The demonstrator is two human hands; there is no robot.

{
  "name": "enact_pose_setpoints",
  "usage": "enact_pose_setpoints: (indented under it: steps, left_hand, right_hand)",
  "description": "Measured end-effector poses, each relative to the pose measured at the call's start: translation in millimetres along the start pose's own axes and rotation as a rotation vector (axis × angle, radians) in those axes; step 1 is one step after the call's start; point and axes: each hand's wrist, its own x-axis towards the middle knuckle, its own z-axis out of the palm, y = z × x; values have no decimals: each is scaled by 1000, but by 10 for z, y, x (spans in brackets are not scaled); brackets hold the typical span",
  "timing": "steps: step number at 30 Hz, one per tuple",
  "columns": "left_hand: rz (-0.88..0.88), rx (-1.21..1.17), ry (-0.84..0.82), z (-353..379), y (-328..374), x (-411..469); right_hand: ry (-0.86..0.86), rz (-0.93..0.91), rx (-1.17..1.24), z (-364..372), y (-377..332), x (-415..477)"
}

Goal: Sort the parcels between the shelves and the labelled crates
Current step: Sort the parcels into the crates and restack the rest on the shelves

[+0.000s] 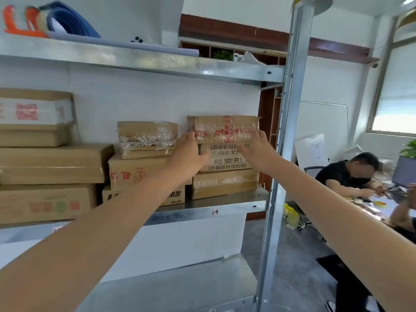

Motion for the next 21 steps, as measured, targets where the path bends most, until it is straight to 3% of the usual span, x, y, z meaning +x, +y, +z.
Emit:
enact_pose_setpoints:
  steps: [11,15,21]
  left_hand:
    - [-186,-136,88,199,30,451]
    - [-233,-202,-2,331,76,406]
    - [-296,-312,115,318,208,321]
  right_hand:
    - [69,194,307,-61,375,709]
    - [15,147,418,-71,477,759]
    - [35,30,447,-144,620,739]
